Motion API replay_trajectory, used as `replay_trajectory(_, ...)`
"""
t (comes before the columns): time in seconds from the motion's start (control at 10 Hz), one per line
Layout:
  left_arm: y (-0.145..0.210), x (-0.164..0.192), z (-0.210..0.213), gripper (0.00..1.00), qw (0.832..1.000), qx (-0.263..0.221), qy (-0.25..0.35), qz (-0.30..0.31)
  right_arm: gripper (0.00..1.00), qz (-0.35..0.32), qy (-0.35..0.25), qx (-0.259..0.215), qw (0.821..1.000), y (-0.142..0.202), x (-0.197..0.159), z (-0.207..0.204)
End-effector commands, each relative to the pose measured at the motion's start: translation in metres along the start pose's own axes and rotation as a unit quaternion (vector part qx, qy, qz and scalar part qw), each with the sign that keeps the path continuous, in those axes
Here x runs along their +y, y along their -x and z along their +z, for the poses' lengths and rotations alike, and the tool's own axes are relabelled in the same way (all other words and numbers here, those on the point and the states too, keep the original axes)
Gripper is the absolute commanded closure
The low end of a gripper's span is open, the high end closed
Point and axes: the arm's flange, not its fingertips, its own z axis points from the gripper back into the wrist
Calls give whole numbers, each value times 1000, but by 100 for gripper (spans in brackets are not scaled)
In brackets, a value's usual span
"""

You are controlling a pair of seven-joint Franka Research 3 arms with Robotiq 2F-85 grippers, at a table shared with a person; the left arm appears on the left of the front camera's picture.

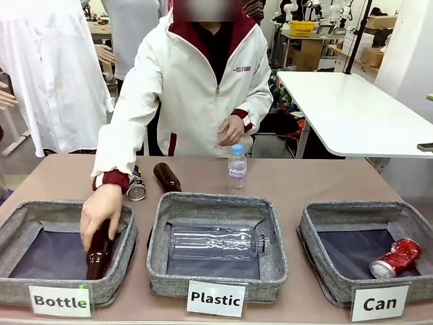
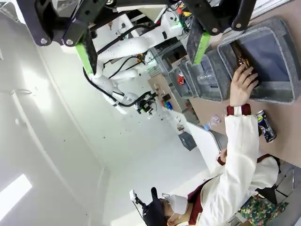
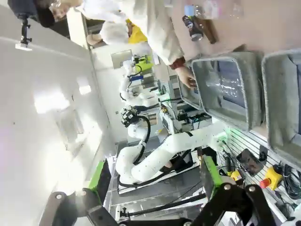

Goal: Sort the can waste into the basket.
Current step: Pick up the can waste from the table and place it in the right Fabric basket.

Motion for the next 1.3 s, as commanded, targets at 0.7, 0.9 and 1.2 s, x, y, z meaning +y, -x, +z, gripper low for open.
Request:
replay_trajectory(0.7, 43, 34, -182, 0, 983, 185, -7, -3, 0, 43, 66, 40, 996, 3, 10, -15)
replay_trajectory(0.9, 68, 60, -224, 0, 974, 225, -28, -6, 0, 43, 66, 40, 996, 3, 10, -15)
replay_trajectory(1.2, 48, 60, -227, 0, 970, 239, -31, 13, 0, 43, 66, 40, 996, 3, 10, -15)
